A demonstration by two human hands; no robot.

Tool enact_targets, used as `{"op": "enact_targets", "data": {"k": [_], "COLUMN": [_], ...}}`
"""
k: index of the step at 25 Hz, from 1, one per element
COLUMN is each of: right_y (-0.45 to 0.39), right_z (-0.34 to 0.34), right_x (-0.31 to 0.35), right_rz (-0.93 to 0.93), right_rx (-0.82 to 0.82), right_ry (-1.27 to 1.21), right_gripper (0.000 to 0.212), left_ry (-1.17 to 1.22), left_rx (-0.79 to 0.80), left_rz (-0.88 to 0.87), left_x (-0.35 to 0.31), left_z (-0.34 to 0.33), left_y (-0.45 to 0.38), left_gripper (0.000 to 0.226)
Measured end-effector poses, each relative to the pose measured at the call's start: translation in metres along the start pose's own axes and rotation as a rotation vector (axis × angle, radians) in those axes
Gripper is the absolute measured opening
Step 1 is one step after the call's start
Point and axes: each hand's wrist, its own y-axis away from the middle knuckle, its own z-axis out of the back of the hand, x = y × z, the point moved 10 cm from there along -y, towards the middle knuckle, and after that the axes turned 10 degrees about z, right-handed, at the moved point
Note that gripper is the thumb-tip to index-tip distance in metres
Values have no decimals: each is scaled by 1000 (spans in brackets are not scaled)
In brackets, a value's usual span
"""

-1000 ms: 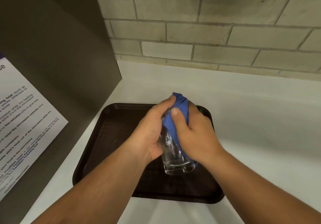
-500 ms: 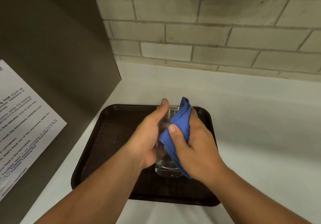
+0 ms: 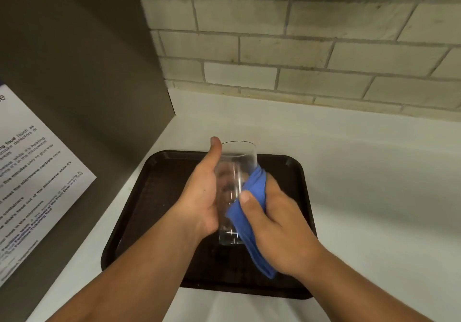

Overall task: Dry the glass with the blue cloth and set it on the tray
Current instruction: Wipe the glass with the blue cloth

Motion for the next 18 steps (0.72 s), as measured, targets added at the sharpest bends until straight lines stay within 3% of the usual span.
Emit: {"op": "enact_targets", "data": {"k": [3, 6, 9, 12, 15, 18], "right_y": [-26, -35, -38, -42, -24, -2], "right_z": [22, 28, 26, 36, 21, -4], "right_x": [-9, -5, -6, -22, -36, -14], "right_rz": [-94, -48, -27, -178, -300, -74], "right_rx": [-182, -234, -248, -306, -129, 58], "right_ry": [-7, -9, -42, -131, -270, -76], "right_gripper": [41, 36, 47, 54, 54, 46], "left_ry": [-5, -12, -42, -24, 104, 119], "left_rx": [146, 215, 206, 249, 163, 41], "left_rz": [18, -8, -34, -43, -9, 0], "left_x": [2, -4, -6, -8, -10, -8], "left_z": [-19, -27, -29, -33, -21, -4], "left_y": [7, 11, 15, 17, 9, -1], "left_gripper": [89, 87, 75, 73, 77, 78]}}
